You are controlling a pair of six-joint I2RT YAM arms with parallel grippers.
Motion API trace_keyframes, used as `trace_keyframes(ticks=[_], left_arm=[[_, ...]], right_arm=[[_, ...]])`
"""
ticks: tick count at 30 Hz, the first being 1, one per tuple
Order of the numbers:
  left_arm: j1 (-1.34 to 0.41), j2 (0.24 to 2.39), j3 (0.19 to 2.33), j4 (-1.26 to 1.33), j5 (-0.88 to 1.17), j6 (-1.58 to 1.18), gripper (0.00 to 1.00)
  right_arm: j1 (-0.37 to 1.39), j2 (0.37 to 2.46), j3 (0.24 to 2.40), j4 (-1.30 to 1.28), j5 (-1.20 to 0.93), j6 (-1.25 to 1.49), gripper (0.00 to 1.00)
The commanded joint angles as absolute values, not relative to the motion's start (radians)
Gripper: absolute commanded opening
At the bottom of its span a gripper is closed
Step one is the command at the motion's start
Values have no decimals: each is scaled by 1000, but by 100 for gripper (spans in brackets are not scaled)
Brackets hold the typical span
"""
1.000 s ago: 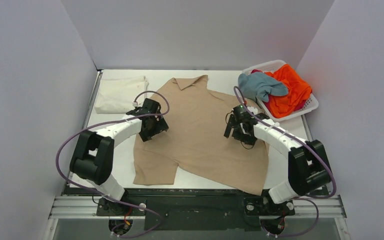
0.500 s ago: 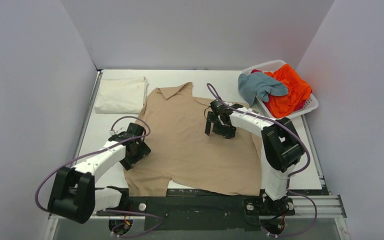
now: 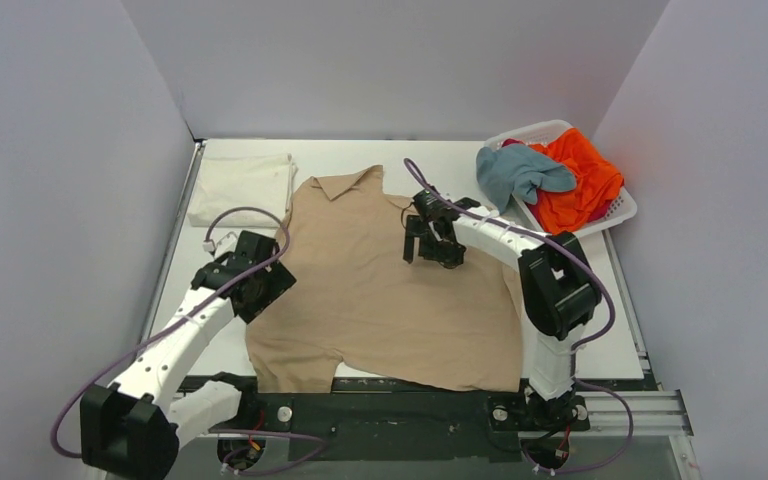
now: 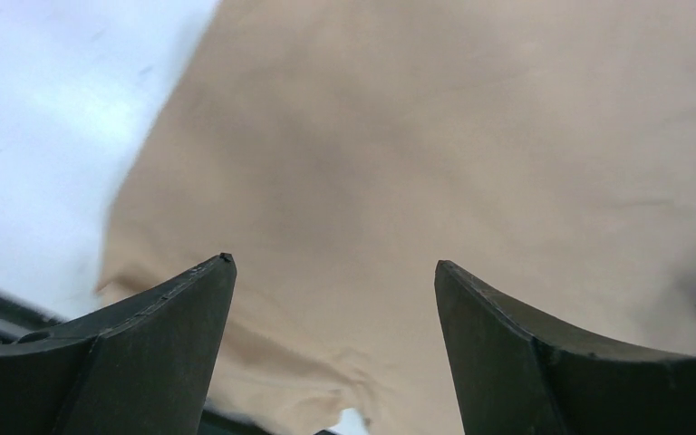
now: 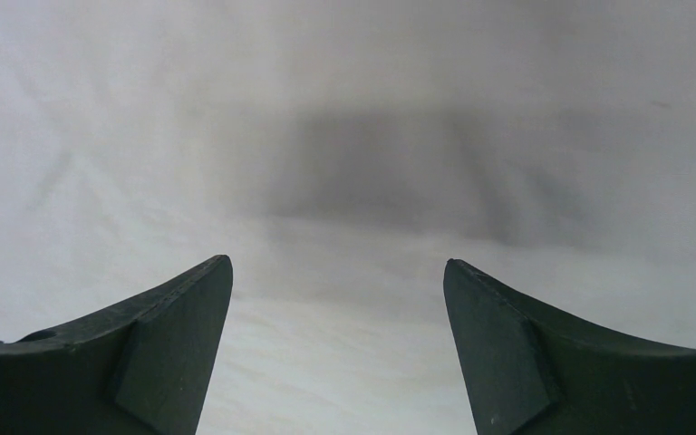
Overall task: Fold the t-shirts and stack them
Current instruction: Flatten out the tshirt
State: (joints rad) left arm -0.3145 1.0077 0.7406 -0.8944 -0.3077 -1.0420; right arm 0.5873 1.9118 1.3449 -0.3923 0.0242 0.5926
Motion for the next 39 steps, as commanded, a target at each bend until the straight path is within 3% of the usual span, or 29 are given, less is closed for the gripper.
trace_keyframes(ticks=[1, 5, 13, 17, 30, 39], left_arm=[[-321, 1175, 883, -588, -193, -906, 91], [-327, 1393, 965, -424, -137, -863, 91], [-301, 1724, 1087, -449, -189, -830, 91], [-263, 1751, 1034, -426, -180, -839, 91], [-108, 1663, 926, -442, -192, -812, 91], [-115, 1605, 960, -434, -101, -787, 91]], right_arm=[[474, 1784, 1237, -473, 101, 547, 81], [383, 1750, 1171, -475, 117, 513, 81], [217, 1800, 1184, -479, 154, 424, 81], [163, 1798, 1167, -464, 205, 418, 81], [5, 1637, 1085, -616, 676, 559, 79], [109, 1467, 1081, -554, 394, 448, 78]])
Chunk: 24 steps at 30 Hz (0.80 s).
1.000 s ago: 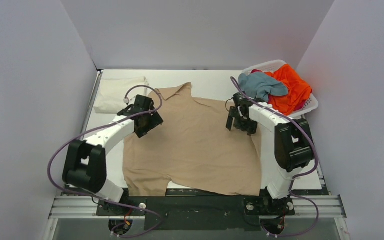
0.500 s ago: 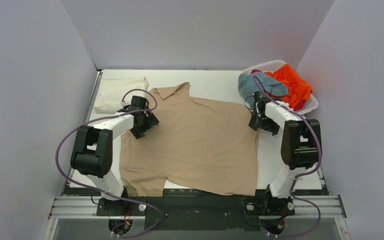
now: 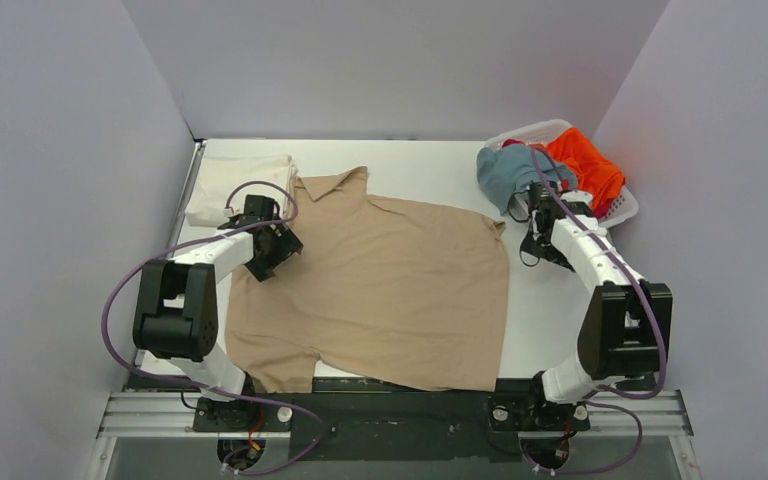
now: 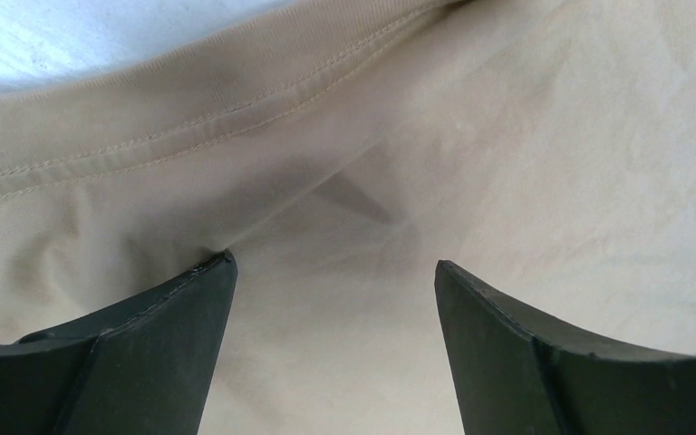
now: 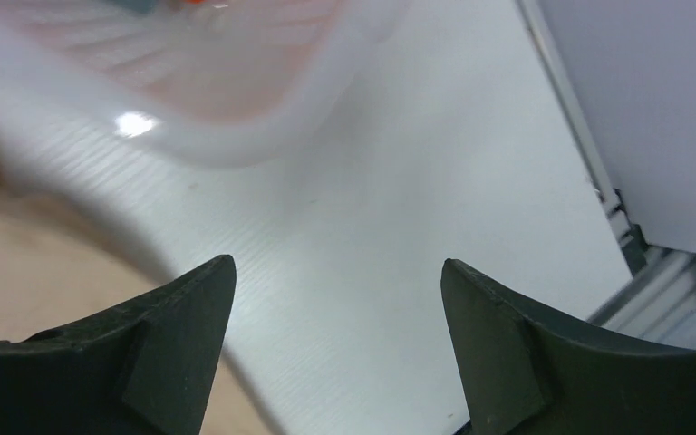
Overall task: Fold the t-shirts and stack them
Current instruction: Flatten out the tshirt
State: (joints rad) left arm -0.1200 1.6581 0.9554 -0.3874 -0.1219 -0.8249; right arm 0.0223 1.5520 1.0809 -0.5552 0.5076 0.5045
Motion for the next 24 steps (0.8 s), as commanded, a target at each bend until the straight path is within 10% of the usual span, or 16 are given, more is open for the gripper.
trace_keyframes(ticks=[1, 11, 24], left_arm=[[-119, 1586, 976, -436, -98, -784, 91], [-196, 1585, 1181, -410, -60, -754, 91], [-240, 2013, 1483, -419, -27, -716, 91]], right_arm=[[156, 1453, 1086, -550, 356, 444, 78], [327, 1635, 1271, -411, 27, 442, 72], [268, 2095, 1669, -483, 117, 510, 71]])
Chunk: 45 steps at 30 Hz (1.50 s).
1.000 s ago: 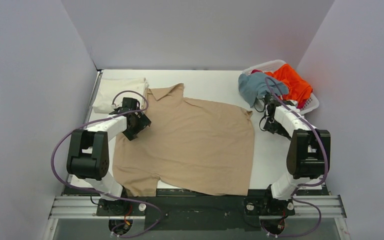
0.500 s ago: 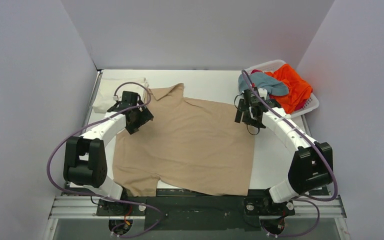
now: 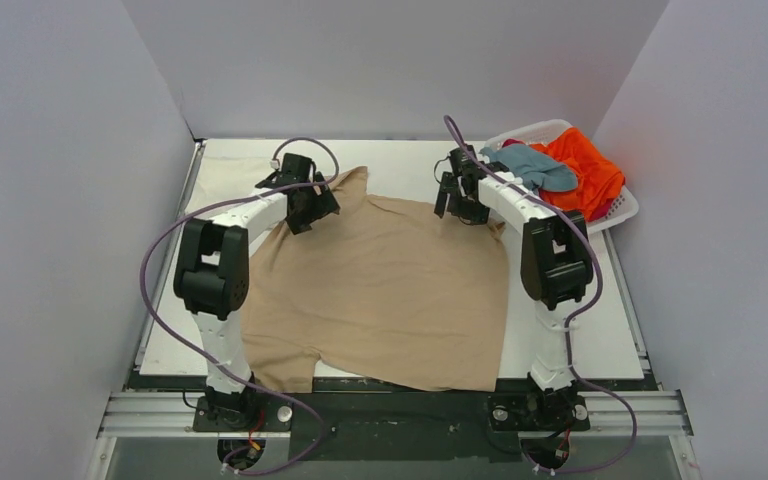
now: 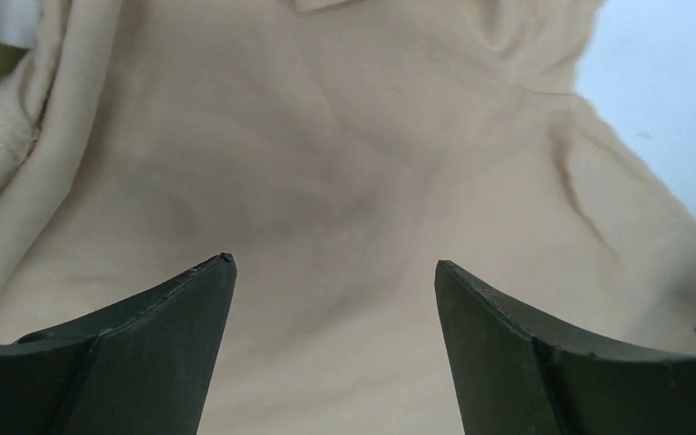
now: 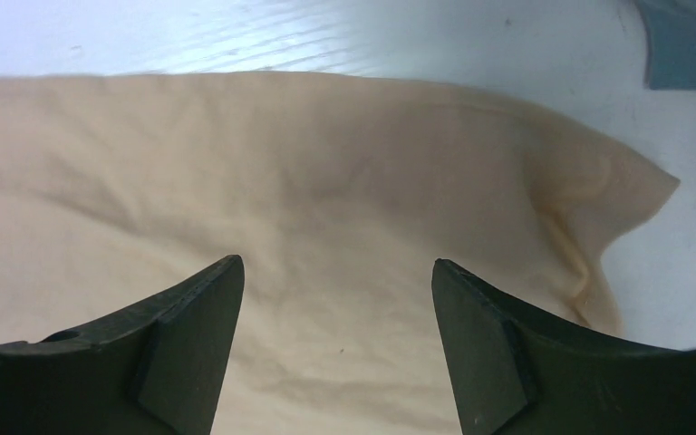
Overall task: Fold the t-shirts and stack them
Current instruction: Flatten out the tshirt
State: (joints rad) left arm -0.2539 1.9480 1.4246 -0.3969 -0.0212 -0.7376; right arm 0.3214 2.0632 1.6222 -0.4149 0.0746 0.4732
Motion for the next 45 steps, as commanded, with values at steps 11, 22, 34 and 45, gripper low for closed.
trace_keyframes(ticks=[11, 22, 34, 45], left_arm=[[-150, 2043, 1416, -403, -34, -733, 91], [-144, 2010, 1421, -388, 0, -714, 91], [-183, 1974, 1535, -395, 22, -720, 91], [-180, 2176, 1794, -380, 9, -703, 91]], right_arm=[[98, 2038, 1464, -494, 195, 519, 73], [113, 1916, 1481, -499, 249, 471, 74], [353, 1714, 1389, -490, 277, 467, 74], [523, 1808, 1195, -340, 79, 547, 72]])
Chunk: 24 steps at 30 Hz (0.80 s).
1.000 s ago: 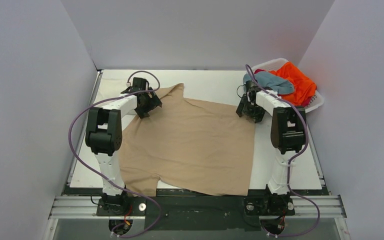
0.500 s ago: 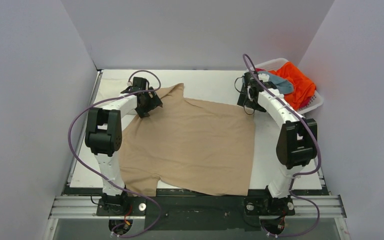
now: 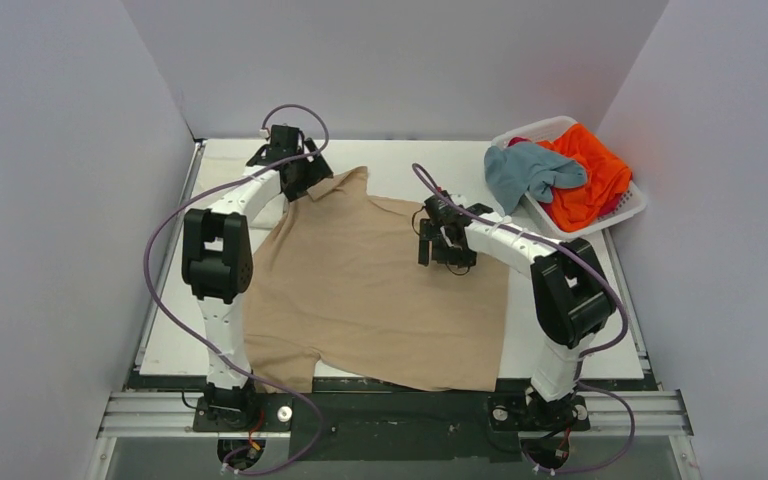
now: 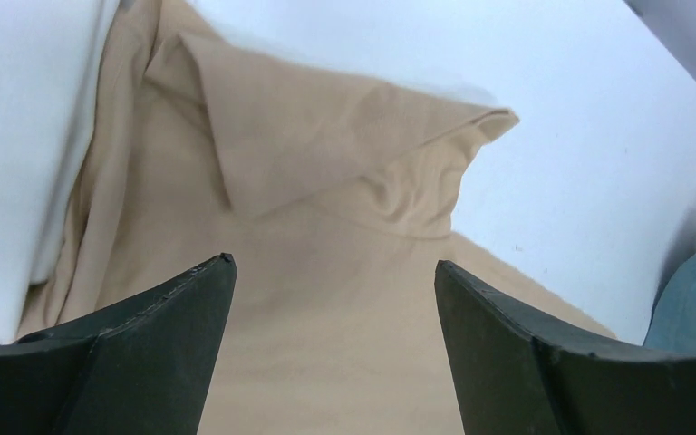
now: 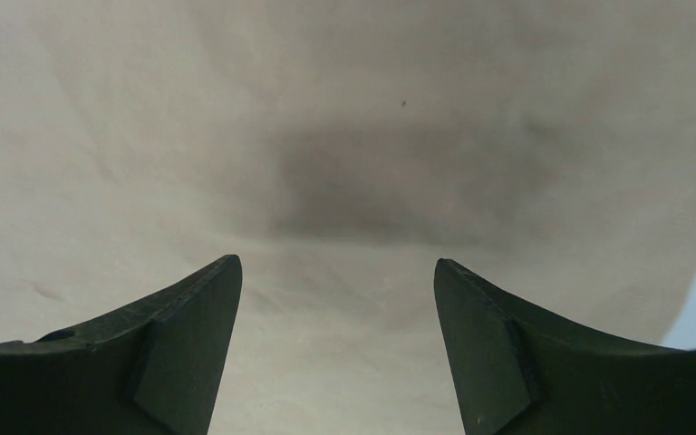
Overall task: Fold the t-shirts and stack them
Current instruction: Flatten out the tshirt
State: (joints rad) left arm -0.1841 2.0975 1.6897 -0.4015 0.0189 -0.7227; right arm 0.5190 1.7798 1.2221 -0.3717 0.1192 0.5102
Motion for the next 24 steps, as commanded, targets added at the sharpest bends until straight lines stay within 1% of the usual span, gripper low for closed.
trace_keyframes(ticks=[1, 4, 10, 16, 21, 24], left_arm=[[-180, 2206, 1816, -406, 9, -701, 91], [-173, 2248, 1873, -446, -36, -698, 91], [-169, 2272, 1859, -417, -49, -695, 91], [-167, 2346, 1909, -342, 12, -732, 91], [-160, 2379, 1987, -261, 120, -797, 91], [-162, 2413, 2052, -222, 133, -819, 91]], right_arm=[[524, 1823, 1187, -338, 77, 549, 72], [523, 1848, 1176, -333, 82, 547, 72], [522, 1877, 1174, -334, 79, 532, 72], [522, 1885, 1159, -328, 72, 534, 72], [523, 1905, 1159, -321, 58, 538, 72], [523, 1917, 1166, -322, 59, 536, 72]])
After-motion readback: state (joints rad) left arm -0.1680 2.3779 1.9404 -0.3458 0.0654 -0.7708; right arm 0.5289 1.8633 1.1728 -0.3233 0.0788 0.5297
